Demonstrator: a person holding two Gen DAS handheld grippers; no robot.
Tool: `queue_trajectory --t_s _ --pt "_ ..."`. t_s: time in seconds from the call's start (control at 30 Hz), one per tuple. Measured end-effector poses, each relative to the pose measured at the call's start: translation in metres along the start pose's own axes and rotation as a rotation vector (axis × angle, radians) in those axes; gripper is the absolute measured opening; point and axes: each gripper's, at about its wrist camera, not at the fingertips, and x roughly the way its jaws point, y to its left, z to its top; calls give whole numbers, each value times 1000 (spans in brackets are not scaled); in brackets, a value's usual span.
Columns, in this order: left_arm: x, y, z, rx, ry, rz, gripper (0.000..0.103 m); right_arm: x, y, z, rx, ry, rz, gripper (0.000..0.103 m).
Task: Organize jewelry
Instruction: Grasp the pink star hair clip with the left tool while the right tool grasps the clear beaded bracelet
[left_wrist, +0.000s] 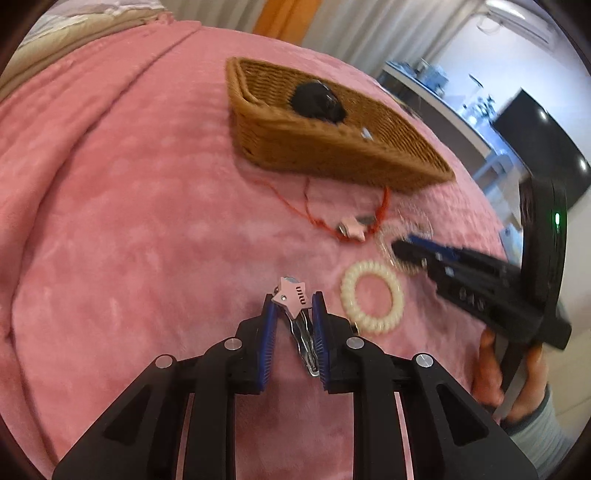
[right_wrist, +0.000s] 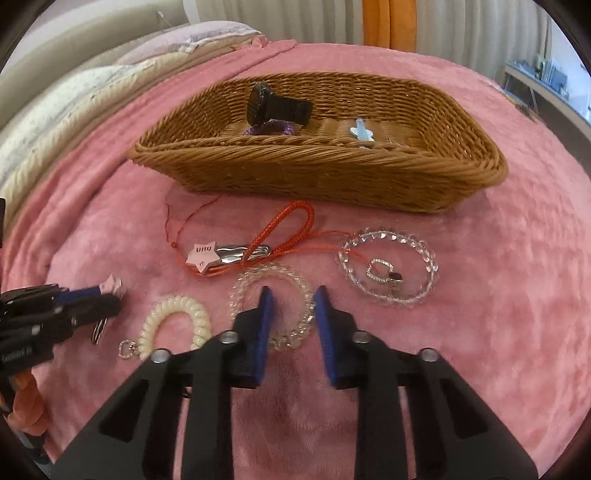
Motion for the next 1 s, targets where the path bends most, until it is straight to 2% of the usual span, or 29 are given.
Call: queue_trajectory --t_s 0.13,0.27,0.33,0.4,0.47,0.6,0.8,0.83,0.87,0.93,1.0 --pt "-1 -11 -12 71 2 17 18 -14 -4 -16 3 -3 -15 10" --pt "-2 -13 -15 94 2 54 20 -28 -9 -33 22 -13 -89 9" --pt "-4 -13 -17 97 -2 71 20 -29 -9 -39 17 -14 -93 9" --pt "-7 -15 -20 106 -6 87 25 -32 -7 -42 6 -22 -99 9" --pt "-15 -17 -27 121 -16 98 38 -32 -7 -43 8 -25 -95 10" --pt "-17 -23 -35 145 -26 157 40 -34 -11 -45 30 -28 -67 12" --pt "-10 -32 -38 161 -40 245 30 -32 -17 -40 60 -17 -20 18" --pt "-9 -33 -38 163 -40 250 26 -31 -16 -38 60 -16 -19 18" --pt "-9 -34 -37 165 -41 249 16 -29 -15 -37 55 -16 -22 18" --pt "-9 -33 -37 161 -43 242 11 -27 -12 -34 36 -13 -27 18" --pt "-10 -33 -36 160 -48 233 11 -29 -10 -35 23 -18 -5 9"
